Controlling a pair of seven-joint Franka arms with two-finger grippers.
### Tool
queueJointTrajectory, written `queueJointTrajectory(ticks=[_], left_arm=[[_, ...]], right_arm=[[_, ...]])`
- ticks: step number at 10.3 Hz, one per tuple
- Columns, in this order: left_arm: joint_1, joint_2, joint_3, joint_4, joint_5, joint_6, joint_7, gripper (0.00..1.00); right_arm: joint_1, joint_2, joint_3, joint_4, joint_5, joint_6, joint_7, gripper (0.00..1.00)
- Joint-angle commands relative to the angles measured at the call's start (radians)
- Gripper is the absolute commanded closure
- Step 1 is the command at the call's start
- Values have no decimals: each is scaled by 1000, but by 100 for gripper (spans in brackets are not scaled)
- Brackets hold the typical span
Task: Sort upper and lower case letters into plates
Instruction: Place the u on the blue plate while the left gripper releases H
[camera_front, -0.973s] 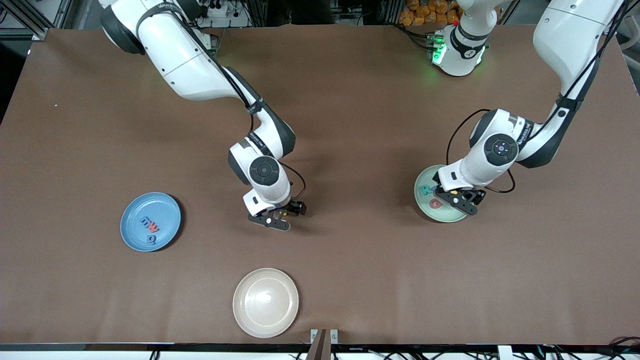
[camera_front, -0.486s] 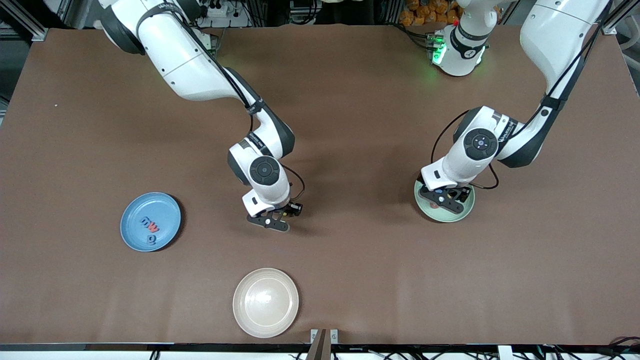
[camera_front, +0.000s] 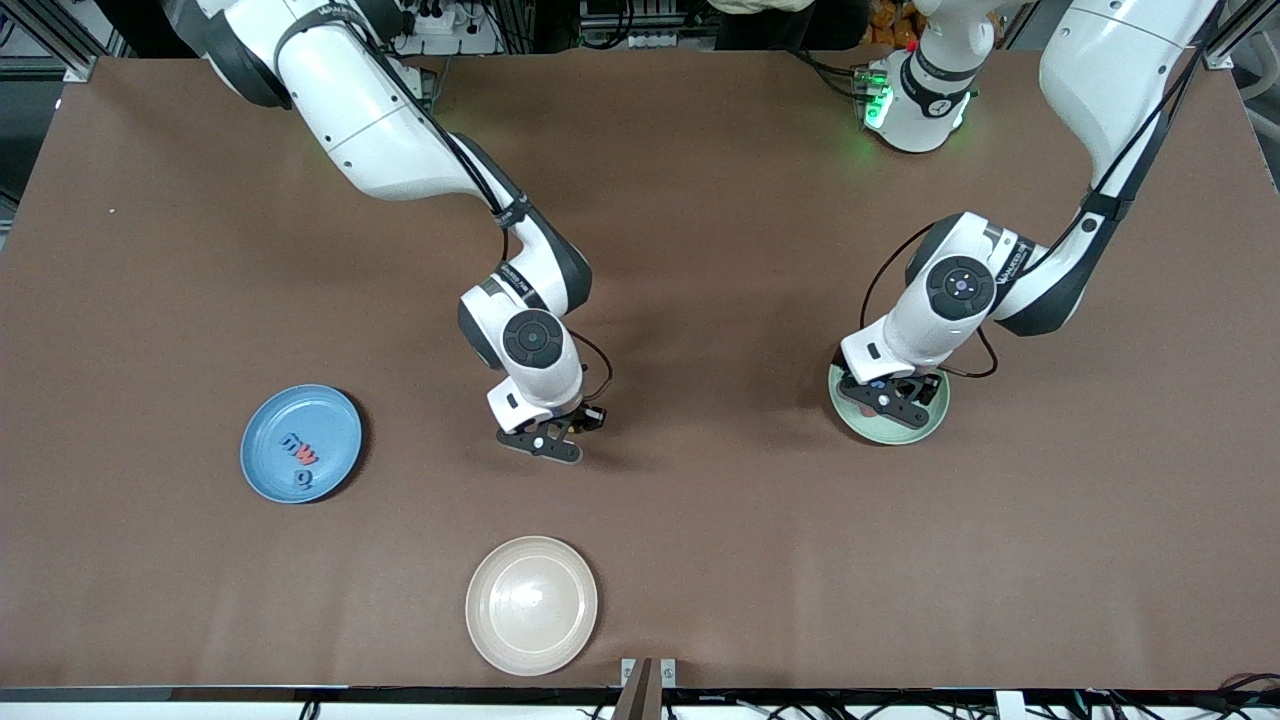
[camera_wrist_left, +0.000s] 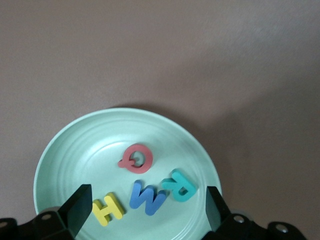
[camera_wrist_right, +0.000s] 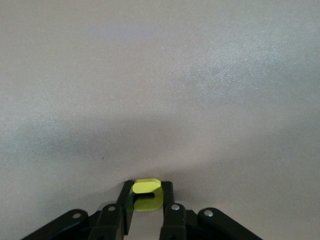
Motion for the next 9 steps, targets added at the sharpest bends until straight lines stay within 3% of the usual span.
queueJointTrajectory(ticks=[1,4,9], left_arm=[[-9,-18,-37,48,-18,-64,-75,0],[-50,-14,-76,94,-20,-108,-193,0],[-174,26,-76,169,-21,-120,-377,0]], right_arm=[[-30,-15,-9,7,-19,-30,-50,100],[-117,-78,-8,2,-17,-143,-191,100],[-390,-181,-8,-108,-17,-139,-551,100]])
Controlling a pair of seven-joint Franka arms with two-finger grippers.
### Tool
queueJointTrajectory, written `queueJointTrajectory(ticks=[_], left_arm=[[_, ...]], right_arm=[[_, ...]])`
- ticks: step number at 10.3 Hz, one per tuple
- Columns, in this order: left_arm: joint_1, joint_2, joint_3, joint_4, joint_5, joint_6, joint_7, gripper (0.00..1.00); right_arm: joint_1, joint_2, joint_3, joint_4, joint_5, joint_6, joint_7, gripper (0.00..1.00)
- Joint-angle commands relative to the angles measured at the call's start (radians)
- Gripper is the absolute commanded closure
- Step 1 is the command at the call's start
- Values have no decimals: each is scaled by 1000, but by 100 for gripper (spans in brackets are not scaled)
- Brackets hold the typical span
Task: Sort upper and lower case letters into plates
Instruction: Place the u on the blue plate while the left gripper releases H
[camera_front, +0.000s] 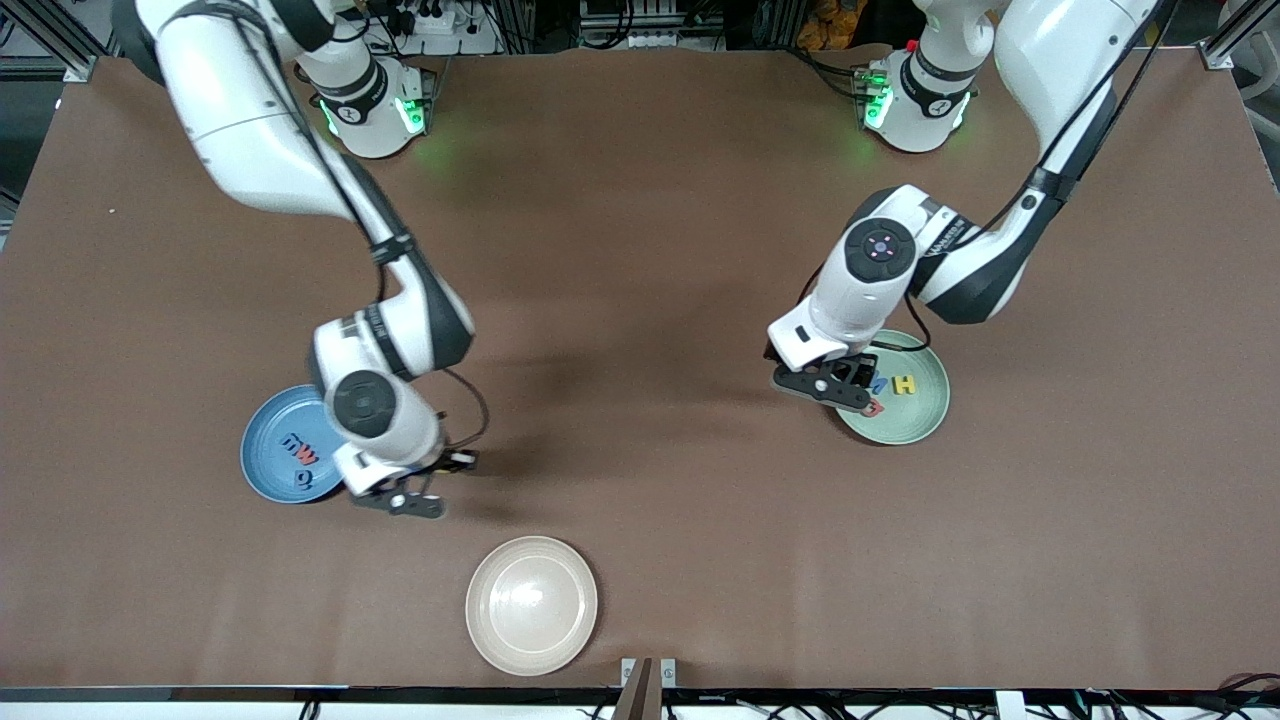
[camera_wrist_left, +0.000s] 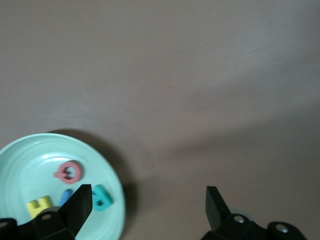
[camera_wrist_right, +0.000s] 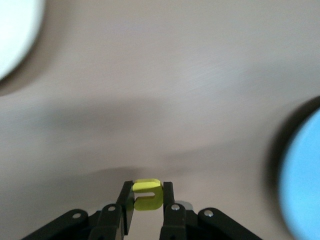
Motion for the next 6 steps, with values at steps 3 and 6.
queueJointTrajectory(ticks=[3,6], left_arm=[[-49,33,6,65,-6,-29,-59,0],[-45,38,11,73,-3,-29,-53,0]], right_arm=[[-238,-120,19,-150,-9,15,-320,100],[-281,-164,21,-277,-8,127,-351,75]])
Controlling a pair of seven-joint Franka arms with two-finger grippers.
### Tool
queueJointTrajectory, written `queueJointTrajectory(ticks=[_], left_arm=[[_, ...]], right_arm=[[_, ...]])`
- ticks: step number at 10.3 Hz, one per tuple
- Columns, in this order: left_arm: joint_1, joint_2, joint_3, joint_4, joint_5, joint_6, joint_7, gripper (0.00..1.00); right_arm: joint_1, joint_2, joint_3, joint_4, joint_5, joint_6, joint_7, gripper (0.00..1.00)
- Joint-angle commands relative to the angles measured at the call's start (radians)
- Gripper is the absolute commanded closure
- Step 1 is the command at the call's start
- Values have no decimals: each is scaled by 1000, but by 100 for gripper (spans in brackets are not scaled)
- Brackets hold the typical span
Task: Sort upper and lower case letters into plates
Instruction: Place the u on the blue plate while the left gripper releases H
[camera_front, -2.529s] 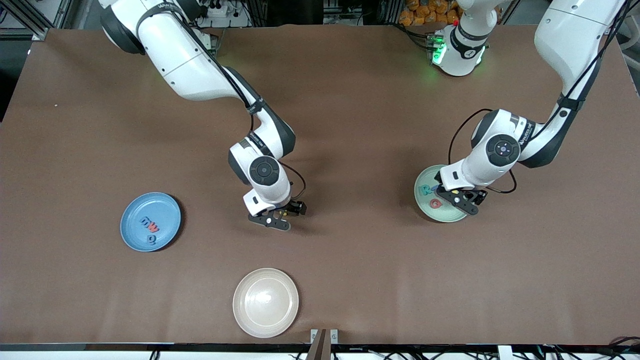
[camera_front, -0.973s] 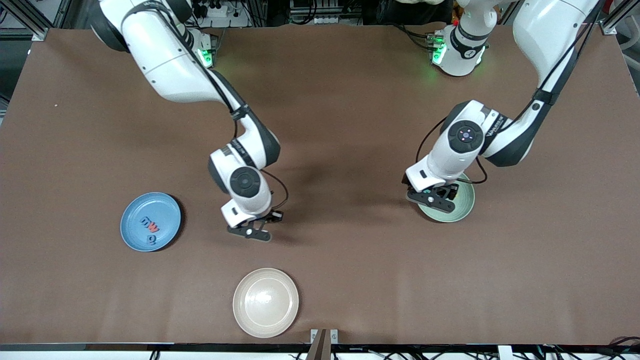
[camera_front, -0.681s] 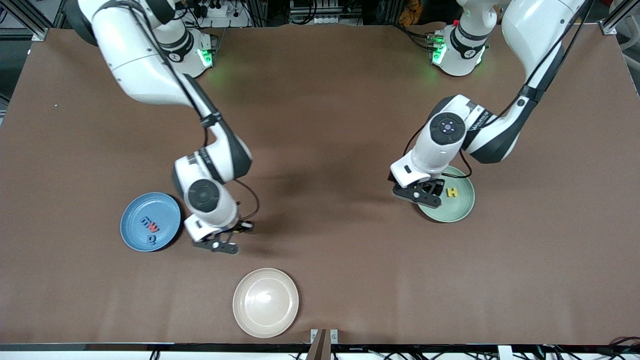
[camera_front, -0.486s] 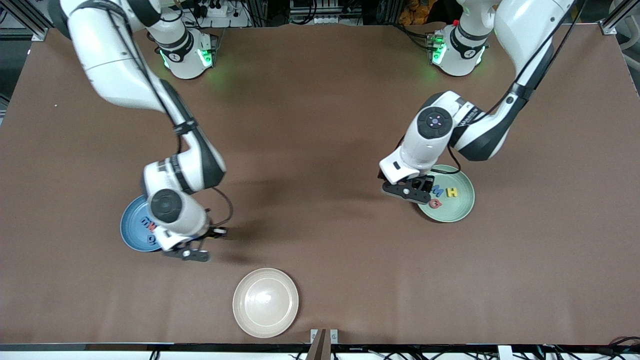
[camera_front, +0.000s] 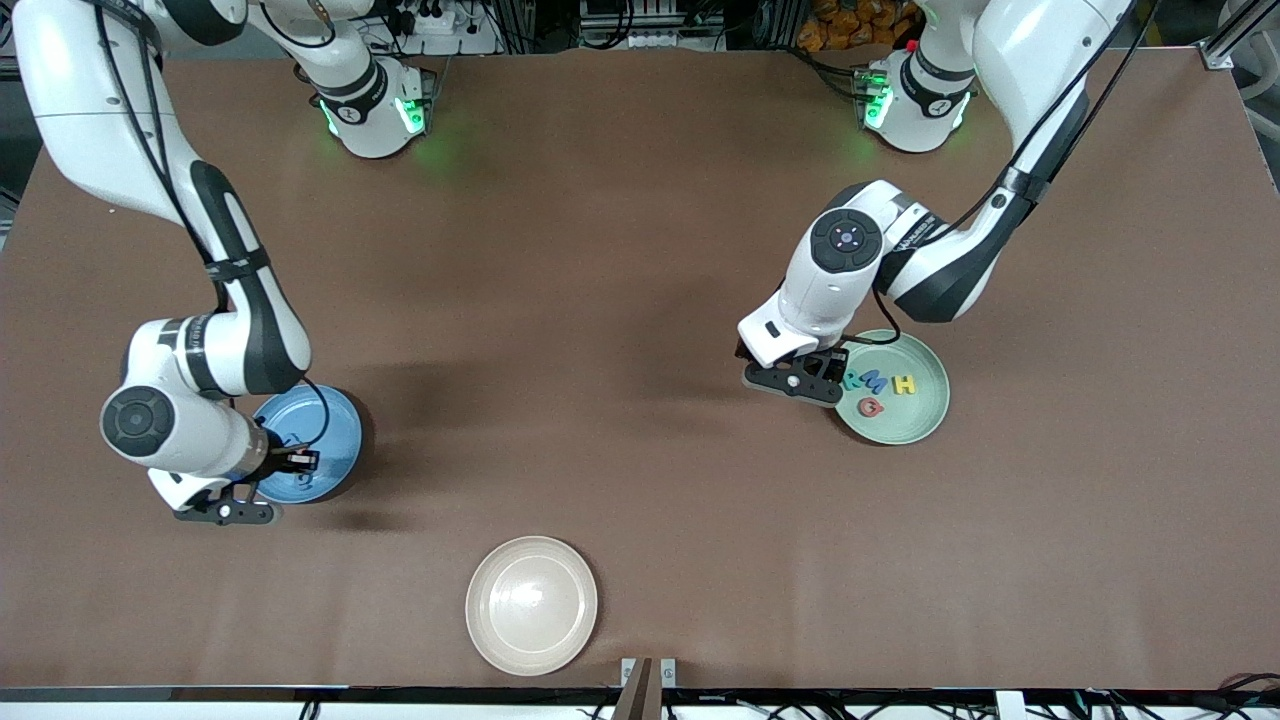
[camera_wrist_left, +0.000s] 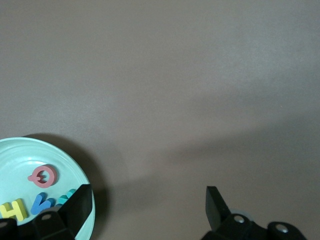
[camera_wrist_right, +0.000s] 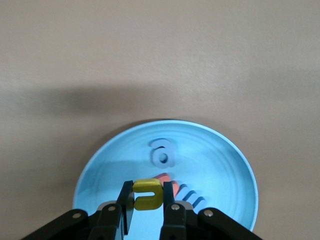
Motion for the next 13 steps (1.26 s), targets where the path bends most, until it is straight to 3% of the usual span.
queueJointTrajectory(ticks=[1,3,7,9,11,13], left_arm=[[4,9,4,30,-2,-19,4,0],[19,6,6,58,-2,-19,6,0],[45,-3,9,101,1,-19,7,0],[48,-17,26,119,21,-31,45,0],[85,-27,41,182,0,-108,194,0],[29,-105,183,205,-142,-163,294,0]], right_arm=[[-9,-104,21,-163,-2,94,4,1],[-1,-172,27,-228,0,111,0,0],[60,-359,27,-485,1,226,0,0],[83,-440,27,-544,1,214,3,0],[100,-502,31,-535,1,117,1,0],[109,-577,34,-525,4,63,0,0]])
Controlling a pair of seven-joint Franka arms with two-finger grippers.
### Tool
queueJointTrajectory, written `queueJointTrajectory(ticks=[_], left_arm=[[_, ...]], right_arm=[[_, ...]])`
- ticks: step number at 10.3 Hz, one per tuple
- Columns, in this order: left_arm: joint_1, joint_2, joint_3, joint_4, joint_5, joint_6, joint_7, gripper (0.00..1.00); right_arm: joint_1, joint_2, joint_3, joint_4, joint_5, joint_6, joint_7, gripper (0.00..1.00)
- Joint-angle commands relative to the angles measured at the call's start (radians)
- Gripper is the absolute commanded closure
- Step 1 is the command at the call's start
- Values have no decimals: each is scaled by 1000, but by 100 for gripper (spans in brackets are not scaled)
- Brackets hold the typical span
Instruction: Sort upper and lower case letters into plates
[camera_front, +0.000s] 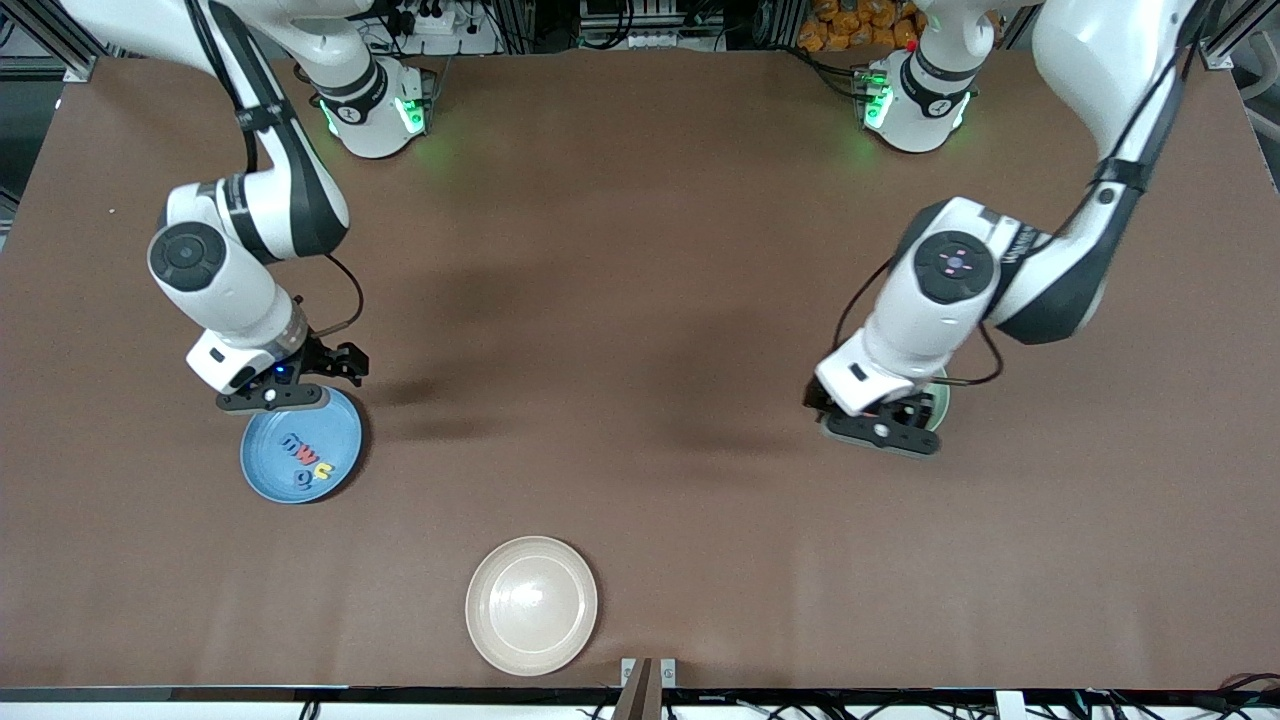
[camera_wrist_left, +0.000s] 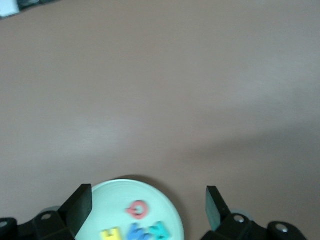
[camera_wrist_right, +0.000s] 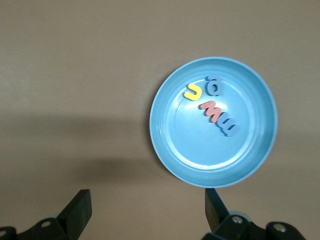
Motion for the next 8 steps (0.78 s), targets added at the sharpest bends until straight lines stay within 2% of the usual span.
queueJointTrajectory(ticks=[1,2,3,4,7,8], left_arm=[[-73,-117,157,3,-174,-66,140,0],[-110,-155,224,5,-219,-94,178,0],[-133,-191,271,5,-244,-129,182,0],[-137,-226,292,5,-247,-158,185,0],[-130,-321,329,6,-255,-209,214,0],[-128,-352,343,6,-274,-232,232,0]], right_arm=[[3,-110,10,-7,5,-101,0,0],[1,-126,23,52,37,-209,-2,0],[2,-126,24,130,112,-330,-12,0],[4,-126,24,210,155,-432,-44,0],[4,-117,20,442,174,-650,-78,0],[1,-115,14,514,227,-711,-81,0]])
